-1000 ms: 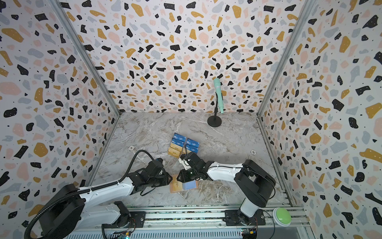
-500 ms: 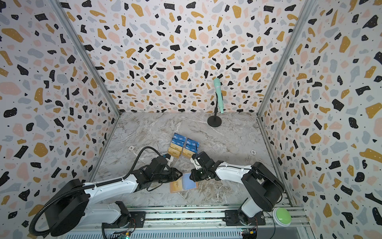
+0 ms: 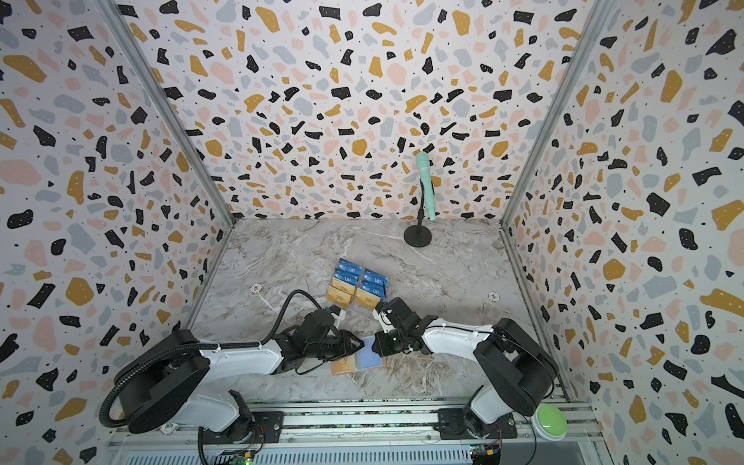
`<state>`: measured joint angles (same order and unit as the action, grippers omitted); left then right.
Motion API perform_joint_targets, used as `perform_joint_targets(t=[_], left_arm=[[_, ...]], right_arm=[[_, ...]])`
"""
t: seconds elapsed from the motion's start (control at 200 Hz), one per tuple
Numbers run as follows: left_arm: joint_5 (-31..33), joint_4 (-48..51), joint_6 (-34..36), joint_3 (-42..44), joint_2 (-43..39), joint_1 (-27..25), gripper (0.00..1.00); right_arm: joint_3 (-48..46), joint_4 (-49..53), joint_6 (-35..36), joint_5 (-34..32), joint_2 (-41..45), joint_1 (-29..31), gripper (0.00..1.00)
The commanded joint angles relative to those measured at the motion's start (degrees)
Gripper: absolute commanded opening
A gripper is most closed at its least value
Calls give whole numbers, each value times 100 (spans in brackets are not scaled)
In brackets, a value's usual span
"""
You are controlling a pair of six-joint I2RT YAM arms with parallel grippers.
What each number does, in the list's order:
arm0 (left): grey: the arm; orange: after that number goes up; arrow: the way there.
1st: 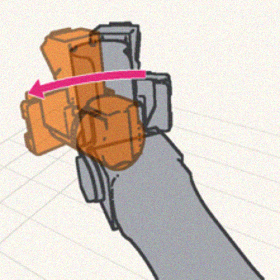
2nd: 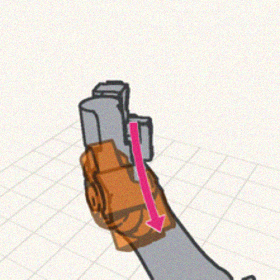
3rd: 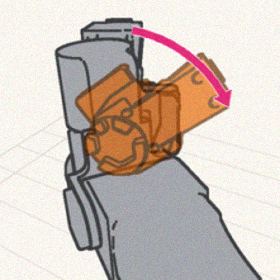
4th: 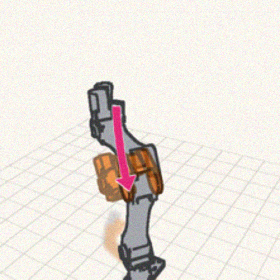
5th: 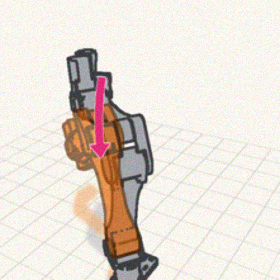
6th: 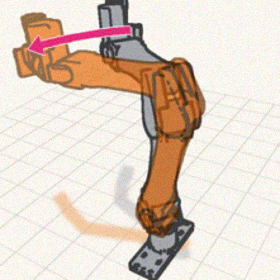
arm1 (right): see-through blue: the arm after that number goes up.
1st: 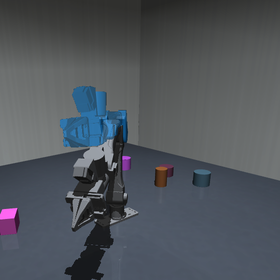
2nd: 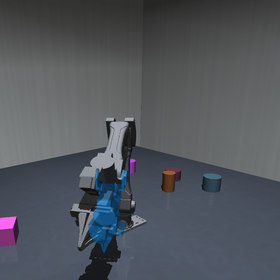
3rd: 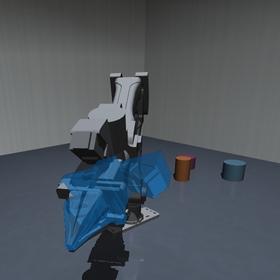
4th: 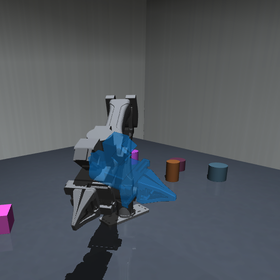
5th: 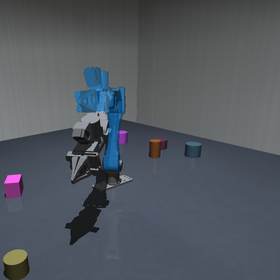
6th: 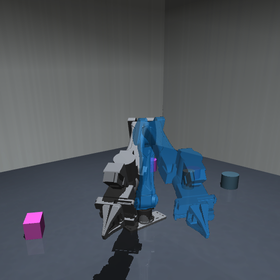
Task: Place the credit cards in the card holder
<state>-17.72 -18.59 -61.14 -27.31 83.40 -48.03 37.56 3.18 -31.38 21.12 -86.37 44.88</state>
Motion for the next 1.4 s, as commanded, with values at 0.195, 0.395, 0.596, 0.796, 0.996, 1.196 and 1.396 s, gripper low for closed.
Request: perform_joint_targets(t=[0.195, 0.395, 0.596, 0.796, 0.996, 1.196, 1.396], left_arm=[[-135, -406, -6, 77, 166, -16, 37], [-215, -592, -15, 88, 341, -43, 37], [-224, -565, 44, 57, 446, -81, 37], [-329, -938, -138, 179, 481, -100, 37], [-386, -1220, -273, 271, 480, -102, 37], [-479, -1548, -402, 316, 599, -103, 37], [-495, -1789, -505, 395, 624, -109, 37]], right_arm=[[-139, 191, 62, -157, 97, -41, 18], [-150, 164, 44, -153, 103, -41, 18], [-170, 134, 17, -151, 113, -41, 18], [-197, 68, -18, -135, 103, -39, 18], [-188, 42, -25, -127, 94, -41, 18], [-188, 31, -26, -117, 77, -32, 17], [-197, 15, -44, -113, 94, -32, 17]])
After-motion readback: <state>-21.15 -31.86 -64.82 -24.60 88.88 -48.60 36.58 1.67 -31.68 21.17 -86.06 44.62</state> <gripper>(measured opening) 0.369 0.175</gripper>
